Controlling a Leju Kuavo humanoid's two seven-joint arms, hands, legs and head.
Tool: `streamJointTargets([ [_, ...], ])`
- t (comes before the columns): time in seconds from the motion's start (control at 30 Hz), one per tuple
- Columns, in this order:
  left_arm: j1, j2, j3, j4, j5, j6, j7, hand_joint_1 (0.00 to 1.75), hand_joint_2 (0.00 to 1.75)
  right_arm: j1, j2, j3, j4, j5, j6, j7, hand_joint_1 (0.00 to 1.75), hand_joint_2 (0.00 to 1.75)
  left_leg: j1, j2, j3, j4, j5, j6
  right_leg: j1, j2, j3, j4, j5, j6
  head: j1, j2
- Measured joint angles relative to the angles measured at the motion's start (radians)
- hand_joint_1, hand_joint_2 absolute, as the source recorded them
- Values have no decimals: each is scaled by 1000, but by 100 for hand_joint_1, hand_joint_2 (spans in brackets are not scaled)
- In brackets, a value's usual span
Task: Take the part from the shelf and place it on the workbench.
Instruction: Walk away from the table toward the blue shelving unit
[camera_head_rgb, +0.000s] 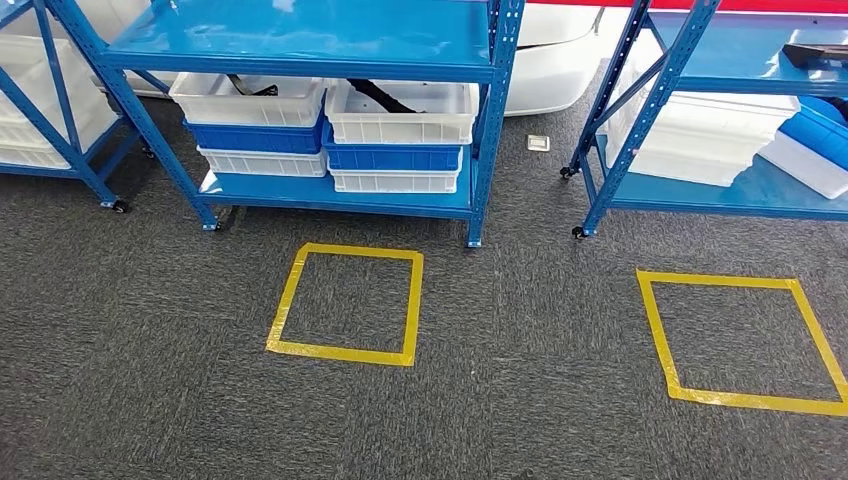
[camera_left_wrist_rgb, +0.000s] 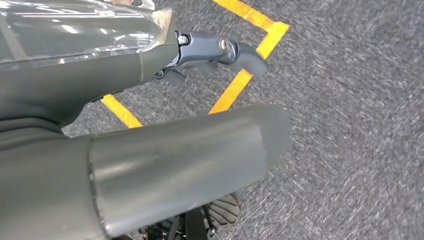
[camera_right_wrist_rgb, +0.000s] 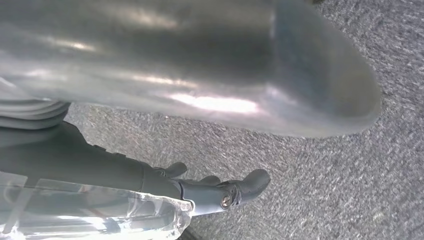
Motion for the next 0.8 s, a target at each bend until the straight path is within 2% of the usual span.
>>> streamJointTargets([
  [0.07,-1,0,0,0,-1,0,-1,0,0,1,0,-1,0,3,-2,0,0,0,-6,2,3,-7,-4,0,1,1,1,-4,-5,10,0,0],
  [0.13,-1,0,0,0,-2,0,-2,0,0,0,-1,-1,0,4,-3,0,0,0,-5,3,11,-18,0,9,0,-3,-4,17,-18,17,0,0],
  [0.17,-1,0,0,0,-2,0,-3,0,0,0,-1,-2,0,4,-3,0,0,0,-3,4,15,-24,2,14,-1,-5,-21,54,-37,18,1,0],
  [0.2,-2,0,0,0,-3,0,-3,0,0,0,-2,-2,0,4,-4,0,0,0,-1,5,18,-27,2,18,-3,-6,-50,114,-64,17,2,0],
  [0.27,-3,-1,0,0,-5,-1,-4,0,0,3,-2,-4,0,4,-5,0,0,0,-2,6,20,-27,-1,22,-5,-7,-127,248,-114,18,2,0],
  [0.3,-3,-1,0,0,-5,-1,-4,0,0,5,-3,-6,0,5,-6,-1,0,0,-2,5,21,-27,-3,22,-6,-7,-152,284,-119,24,2,0],
  [0.33,-2,-1,0,0,-6,-2,-4,0,0,6,-3,-7,0,6,-7,-1,0,0,-2,5,23,-27,-5,21,-7,-7,-156,279,-107,33,2,0],
  [0.37,-2,-2,0,0,-6,-3,-4,0,0,7,-4,-9,0,6,-8,-1,0,0,-2,4,27,-27,-8,19,-8,-8,-138,231,-79,43,2,0],
  [0.4,-2,-2,0,0,-6,-4,-4,0,0,7,-4,-10,0,8,-9,-2,0,0,-2,4,32,-27,-11,17,-9,-11,-105,157,-44,52,2,0],
  [0.43,-2,-2,0,0,-6,-6,-5,0,0,7,-5,-12,0,9,-10,-2,0,0,-4,3,37,-26,-15,13,-8,-14,-73,85,-11,54,2,0],
  [0.47,-2,-2,0,0,-6,-8,-5,0,0,7,-5,-13,0,11,-10,-3,0,0,-6,3,41,-25,-20,8,-8,-17,-48,31,13,49,2,0],
  [0.5,-3,-2,0,0,-6,-10,-6,0,0,6,-4,-15,0,12,-11,-3,0,0,-8,3,44,-23,-26,9,-9,-19,-33,2,28,42,2,0],
  [0.57,-3,-1,1,0,-6,-11,-7,0,0,7,-3,-16,0,13,-13,-4,0,0,-10,3,47,-21,-32,13,-10,-18,-25,-7,37,29,1,0],
  [0.6,-3,-1,1,0,-6,-12,-7,0,0,7,-3,-16,0,14,-14,-4,0,0,-9,4,47,-20,-33,16,-10,-18,-24,-7,38,28,0,0],
  [0.8,-3,-1,7,0,-5,-17,-8,0,0,7,-4,-17,0,16,-18,-5,0,0,-4,4,52,-27,-30,5,-4,-17,-25,-7,35,23,0,0],
])
